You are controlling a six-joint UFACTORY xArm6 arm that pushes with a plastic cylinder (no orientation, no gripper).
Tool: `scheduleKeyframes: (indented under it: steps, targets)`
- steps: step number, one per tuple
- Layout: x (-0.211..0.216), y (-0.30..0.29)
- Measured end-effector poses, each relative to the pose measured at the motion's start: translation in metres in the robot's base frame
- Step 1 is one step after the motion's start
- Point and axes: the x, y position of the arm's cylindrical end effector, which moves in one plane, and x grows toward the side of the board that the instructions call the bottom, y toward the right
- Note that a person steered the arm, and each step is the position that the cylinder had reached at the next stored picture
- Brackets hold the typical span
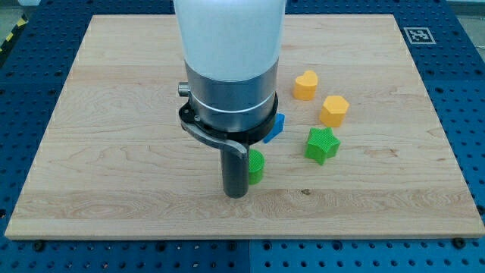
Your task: Move the green circle closer to the green star
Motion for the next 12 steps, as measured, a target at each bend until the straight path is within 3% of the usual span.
scheduleKeyframes:
  steps: [3,7,12]
  targets:
    - [-0.001,-0.031]
    - [-0.015,0.048]
    - [-0.035,0.015]
